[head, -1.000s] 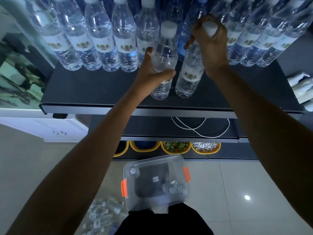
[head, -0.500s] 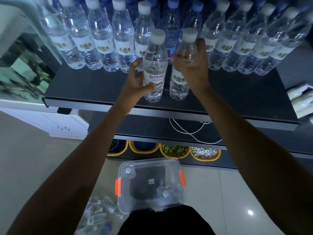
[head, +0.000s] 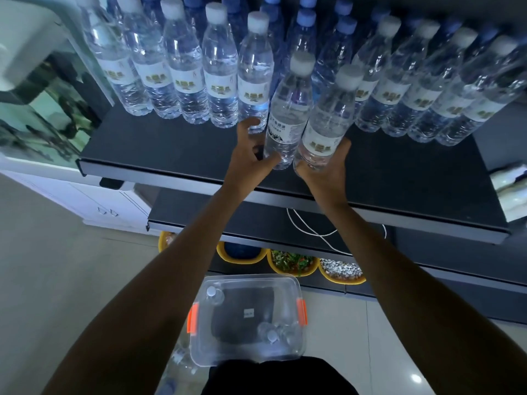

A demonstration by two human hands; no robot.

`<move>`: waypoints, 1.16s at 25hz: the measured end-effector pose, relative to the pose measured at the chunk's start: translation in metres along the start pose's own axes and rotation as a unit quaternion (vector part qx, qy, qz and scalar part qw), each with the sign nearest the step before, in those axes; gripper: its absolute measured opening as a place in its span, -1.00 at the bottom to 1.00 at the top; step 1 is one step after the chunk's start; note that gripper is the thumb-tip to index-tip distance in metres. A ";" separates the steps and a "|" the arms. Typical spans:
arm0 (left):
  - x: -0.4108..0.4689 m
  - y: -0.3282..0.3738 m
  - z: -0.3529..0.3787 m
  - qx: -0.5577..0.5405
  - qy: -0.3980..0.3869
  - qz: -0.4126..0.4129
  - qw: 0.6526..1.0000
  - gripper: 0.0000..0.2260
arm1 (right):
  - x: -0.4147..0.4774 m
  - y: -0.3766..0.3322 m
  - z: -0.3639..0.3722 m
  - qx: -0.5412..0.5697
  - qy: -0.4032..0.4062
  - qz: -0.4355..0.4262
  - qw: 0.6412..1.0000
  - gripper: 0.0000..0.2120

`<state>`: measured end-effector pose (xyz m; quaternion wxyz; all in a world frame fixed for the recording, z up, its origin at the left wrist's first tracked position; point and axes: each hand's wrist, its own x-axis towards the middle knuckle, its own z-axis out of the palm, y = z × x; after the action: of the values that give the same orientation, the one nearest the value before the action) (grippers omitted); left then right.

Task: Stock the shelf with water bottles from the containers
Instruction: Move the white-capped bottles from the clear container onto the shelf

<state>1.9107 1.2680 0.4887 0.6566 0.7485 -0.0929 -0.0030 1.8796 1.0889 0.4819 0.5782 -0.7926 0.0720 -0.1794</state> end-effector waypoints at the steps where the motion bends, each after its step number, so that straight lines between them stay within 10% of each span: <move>1: 0.002 0.000 0.003 0.013 -0.001 -0.006 1.000 -0.32 | 0.001 0.001 0.001 -0.001 -0.001 0.001 1.000 -0.35; 17: 0.025 0.000 0.045 0.160 0.119 0.025 0.979 -0.45 | 0.009 0.015 0.004 -0.018 0.120 0.001 0.993 -0.27; 29: 0.032 -0.003 0.057 0.256 0.212 -0.011 0.943 -0.66 | 0.058 0.040 -0.016 -0.108 -0.007 -0.043 0.993 -0.27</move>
<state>1.9353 1.2079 0.4814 0.4476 0.8754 0.0593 0.1728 1.9315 1.0428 0.4601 0.4813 -0.8543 0.0525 -0.1894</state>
